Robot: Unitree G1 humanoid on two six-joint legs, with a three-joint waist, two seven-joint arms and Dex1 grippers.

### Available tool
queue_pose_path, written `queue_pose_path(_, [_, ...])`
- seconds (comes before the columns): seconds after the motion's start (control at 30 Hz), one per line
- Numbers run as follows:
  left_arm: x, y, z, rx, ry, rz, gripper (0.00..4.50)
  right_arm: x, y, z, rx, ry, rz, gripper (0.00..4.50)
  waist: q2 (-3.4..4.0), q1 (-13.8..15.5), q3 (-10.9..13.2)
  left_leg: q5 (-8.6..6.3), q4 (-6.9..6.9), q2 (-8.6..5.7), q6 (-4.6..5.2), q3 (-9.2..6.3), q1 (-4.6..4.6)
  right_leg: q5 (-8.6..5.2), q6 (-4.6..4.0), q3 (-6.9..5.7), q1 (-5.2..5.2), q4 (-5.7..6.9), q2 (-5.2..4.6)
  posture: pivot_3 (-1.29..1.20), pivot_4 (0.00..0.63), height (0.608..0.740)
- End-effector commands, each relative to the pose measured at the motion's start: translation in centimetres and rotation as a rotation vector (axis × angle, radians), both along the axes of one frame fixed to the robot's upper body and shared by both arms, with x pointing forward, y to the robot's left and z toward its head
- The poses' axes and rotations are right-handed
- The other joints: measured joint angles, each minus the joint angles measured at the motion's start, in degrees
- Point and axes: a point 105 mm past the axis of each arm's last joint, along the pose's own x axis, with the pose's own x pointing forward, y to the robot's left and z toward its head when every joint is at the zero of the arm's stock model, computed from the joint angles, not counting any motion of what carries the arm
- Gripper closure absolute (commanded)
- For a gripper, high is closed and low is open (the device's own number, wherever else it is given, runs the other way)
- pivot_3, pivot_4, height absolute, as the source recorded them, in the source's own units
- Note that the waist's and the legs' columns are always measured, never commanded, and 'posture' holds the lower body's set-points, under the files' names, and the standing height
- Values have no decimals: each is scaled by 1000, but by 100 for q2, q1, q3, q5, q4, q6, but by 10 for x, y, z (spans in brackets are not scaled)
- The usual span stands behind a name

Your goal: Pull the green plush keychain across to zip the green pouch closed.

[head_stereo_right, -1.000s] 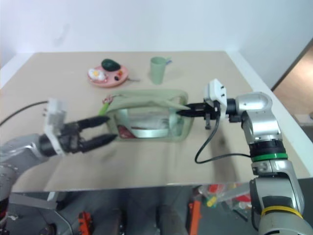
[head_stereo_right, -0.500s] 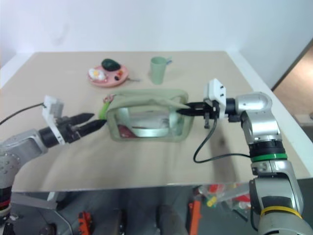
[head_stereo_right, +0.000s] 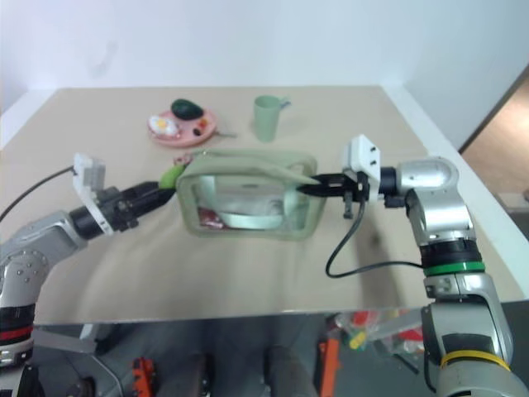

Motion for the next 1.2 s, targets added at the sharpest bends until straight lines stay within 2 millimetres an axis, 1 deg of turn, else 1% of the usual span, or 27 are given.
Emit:
queue_pose_path(0.03, [0,4,19,-18,-77,8,1836,-1,-3,5,-17,-29,-8,4500,0,1,0,0,1,0,0,0,0,0,0,0,0,0,0,0,150,740])
queue_pose_path(0.1, [-2,3,23,-25,-87,0,1836,-1,-3,4,-20,-27,-8,4500,0,2,0,0,1,-1,0,1,-1,0,1,1,0,0,-2,0,150,740])
queue_pose_path(0.37, [0,-3,23,1,-111,-18,1836,-1,-4,3,-26,-28,-11,4500,0,1,0,0,1,-1,0,1,-1,1,1,0,-1,0,-1,0,150,740])
queue_pose_path(0.4, [2,-3,25,3,-128,-13,2251,-1,-4,2,-28,-29,-12,4500,0,3,0,0,1,-1,0,1,-1,1,1,0,-1,0,-1,0,150,740])
queue_pose_path(0.43, [3,-4,26,5,-140,-10,2392,-1,-4,2,-30,-29,-13,4500,0,6,0,0,1,-1,0,0,-1,1,1,0,-1,0,-1,0,150,740])
queue_pose_path(0.47, [4,-5,27,7,-148,-9,2689,-1,-5,2,-31,-29,-14,4500,0,9,0,1,2,-1,-2,0,-2,1,1,-1,0,0,-1,0,150,740])
queue_pose_path(0.5, [5,-7,28,16,-162,-13,2996,-1,-5,2,-31,-29,-14,4500,0,7,0,2,2,-1,-4,0,-2,2,2,0,1,0,-1,0,150,740])
queue_pose_path(0.53, [5,-9,29,21,-176,-20,3465,-1,-5,2,-32,-29,-14,4500,0,3,0,2,2,-1,-4,1,-1,2,2,1,1,0,-1,0,150,740])
queue_pose_path(0.57, [5,-10,30,25,-188,-24,3688,-2,-5,2,-32,-29,-14,4500,0,2,0,2,2,-1,-4,3,-1,3,4,3,0,0,-1,0,150,740])
queue_pose_path(0.63, [4,-13,33,34,-205,-36,4336,-2,-6,2,-35,-29,-16,4500,0,4,0,2,2,-1,-4,3,-1,3,5,3,0,0,-1,0,150,740])
queue_pose_path(0.67, [4,-13,34,40,-212,-40,4426,-2,-7,2,-36,-29,-17,4500,0,4,0,2,2,-1,-4,3,-1,3,5,2,0,0,-1,0,150,740])
queue_pose_path(0.77, [2,-15,44,70,-244,-58,4426,-2,-8,2,-41,-29,-20,4500,0,6,0,2,2,-1,-4,3,-2,3,5,2,-1,0,-1,0,150,740])
queue_pose_path(0.87, [0,-20,61,109,-292,-87,4426,-2,-9,2,-43,-29,-21,4500,-1,7,0,3,2,-2,-4,2,-4,4,6,2,-1,-1,-1,0,150,740])
queue_pose_path(0.93, [2,-30,78,160,-347,-117,4426,-2,-10,2,-46,-30,-22,4500,-1,9,0,3,4,-2,-5,1,-7,5,7,2,-3,-1,-1,0,150,740])
queue_pose_path(1.0, [4,-41,92,164,-387,-144,4426,-2,-10,2,-47,-30,-23,4500,-2,19,0,5,7,-5,-8,-1,-9,7,11,1,0,-1,-2,0,150,740])
queue_pose_path(1.03, [5,-50,99,167,-410,-173,4426,-1,-10,2,-47,-31,-24,4500,-2,19,0,5,8,-6,-8,-1,-10,7,12,2,0,-1,-3,0,150,740])
queue_pose_path(1.07, [4,-64,106,169,-433,-223,4426,-1,-9,2,-49,-32,-24,4500,-2,20,0,5,9,-9,-9,0,-9,7,14,2,2,-2,-7,0,150,740])
queue_pose_path(1.13, [-4,-95,108,187,-451,-364,4426,0,-8,3,-49,-35,-24,4500,-2,24,0,6,10,-13,-10,0,-10,8,18,2,5,-4,-10,0,150,740])
queue_pose_path(1.2, [-8,-111,102,203,-438,-446,4426,0,-8,3,-49,-38,-24,4500,0,18,0,6,11,-18,-11,1,-10,8,24,5,8,-7,-14,0,150,740])
